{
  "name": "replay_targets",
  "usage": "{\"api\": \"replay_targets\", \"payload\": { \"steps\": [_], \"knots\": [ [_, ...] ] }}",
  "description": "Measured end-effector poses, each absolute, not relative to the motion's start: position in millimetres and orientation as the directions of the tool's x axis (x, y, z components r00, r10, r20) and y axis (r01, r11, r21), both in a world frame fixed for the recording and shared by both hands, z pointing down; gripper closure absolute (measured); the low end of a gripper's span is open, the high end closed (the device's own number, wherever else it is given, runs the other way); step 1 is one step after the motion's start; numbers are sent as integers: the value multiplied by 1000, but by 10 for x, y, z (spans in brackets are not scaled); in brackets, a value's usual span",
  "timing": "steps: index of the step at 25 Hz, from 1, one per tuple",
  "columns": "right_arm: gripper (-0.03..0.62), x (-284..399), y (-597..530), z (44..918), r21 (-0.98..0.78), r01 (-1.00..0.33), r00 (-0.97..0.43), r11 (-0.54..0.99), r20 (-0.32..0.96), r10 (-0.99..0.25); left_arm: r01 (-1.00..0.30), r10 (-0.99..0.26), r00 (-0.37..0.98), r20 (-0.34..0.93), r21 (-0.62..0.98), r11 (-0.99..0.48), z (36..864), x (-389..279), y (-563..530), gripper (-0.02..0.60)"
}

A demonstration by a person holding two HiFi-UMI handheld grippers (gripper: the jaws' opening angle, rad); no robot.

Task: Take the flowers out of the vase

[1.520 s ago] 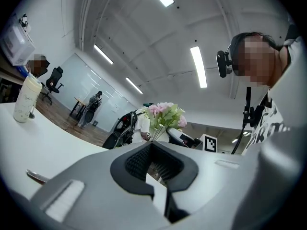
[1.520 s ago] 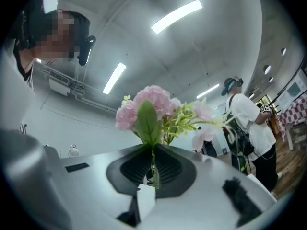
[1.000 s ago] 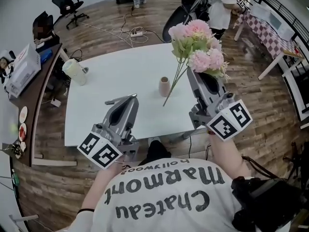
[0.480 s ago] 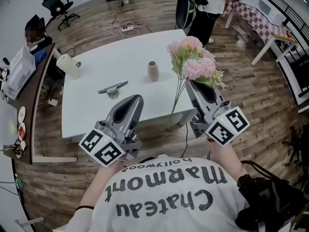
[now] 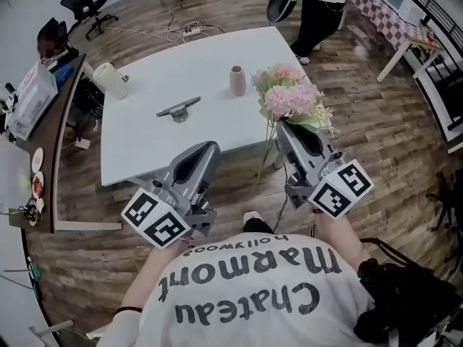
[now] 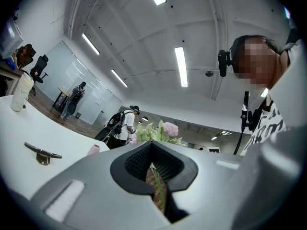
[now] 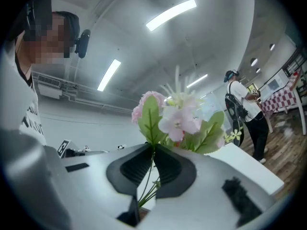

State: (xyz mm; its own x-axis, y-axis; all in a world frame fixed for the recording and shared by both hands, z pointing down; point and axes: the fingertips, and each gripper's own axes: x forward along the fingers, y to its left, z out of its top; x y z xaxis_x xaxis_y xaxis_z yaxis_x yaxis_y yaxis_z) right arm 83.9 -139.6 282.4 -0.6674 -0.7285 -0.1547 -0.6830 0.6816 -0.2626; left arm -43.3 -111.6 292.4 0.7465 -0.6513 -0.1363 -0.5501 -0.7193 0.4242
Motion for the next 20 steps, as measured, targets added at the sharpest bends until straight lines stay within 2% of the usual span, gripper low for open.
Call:
{"api": "replay_targets", "payload": {
  "steps": [9,20],
  "knots": [
    [565,452,-656,2843,-305,-684,-656,662,-139,-742,-547,-666,734,-133,466,-696,3014,-900,-323,577],
    [571,360,-116,2709,-271,-715,-627,644,-159,-763,-493,-617,770,-165,461,-738,2946,-913,121,577]
  ]
}}
